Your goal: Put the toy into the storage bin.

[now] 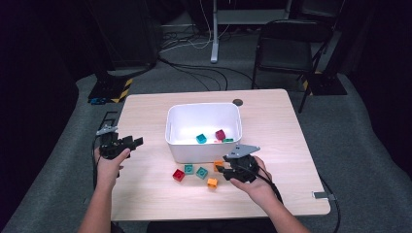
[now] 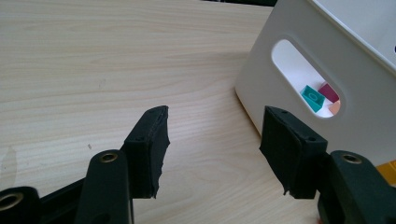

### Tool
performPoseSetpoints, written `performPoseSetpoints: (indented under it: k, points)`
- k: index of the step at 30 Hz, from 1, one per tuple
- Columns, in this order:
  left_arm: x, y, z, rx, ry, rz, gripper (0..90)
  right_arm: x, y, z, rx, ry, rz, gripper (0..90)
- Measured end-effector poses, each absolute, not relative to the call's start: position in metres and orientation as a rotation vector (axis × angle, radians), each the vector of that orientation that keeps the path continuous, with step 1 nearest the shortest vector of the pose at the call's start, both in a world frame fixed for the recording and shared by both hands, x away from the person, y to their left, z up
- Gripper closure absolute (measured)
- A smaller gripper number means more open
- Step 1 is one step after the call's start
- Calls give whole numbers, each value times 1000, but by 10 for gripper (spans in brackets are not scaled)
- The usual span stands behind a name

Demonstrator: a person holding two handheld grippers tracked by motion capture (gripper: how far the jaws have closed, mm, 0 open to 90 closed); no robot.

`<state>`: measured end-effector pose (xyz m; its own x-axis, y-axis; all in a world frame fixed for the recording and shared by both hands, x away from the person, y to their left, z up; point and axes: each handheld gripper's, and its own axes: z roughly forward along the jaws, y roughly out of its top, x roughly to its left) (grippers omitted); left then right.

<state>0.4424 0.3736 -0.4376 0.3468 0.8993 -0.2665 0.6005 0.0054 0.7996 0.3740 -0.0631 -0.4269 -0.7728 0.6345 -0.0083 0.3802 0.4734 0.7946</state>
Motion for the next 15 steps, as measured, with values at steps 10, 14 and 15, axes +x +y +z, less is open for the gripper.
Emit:
performPoseSetpoints:
  k: [10, 14, 15]
  points:
    - [443, 373, -439, 1697, 1356, 407, 412, 370, -59, -462, 897, 2459, 1159, 550]
    - [443, 373, -439, 1696, 1356, 409, 412, 370, -58, -472, 902, 2479, 1153, 550]
    - [443, 374, -439, 1695, 1354, 412, 412, 370, -57, -476, 912, 2487, 1157, 550]
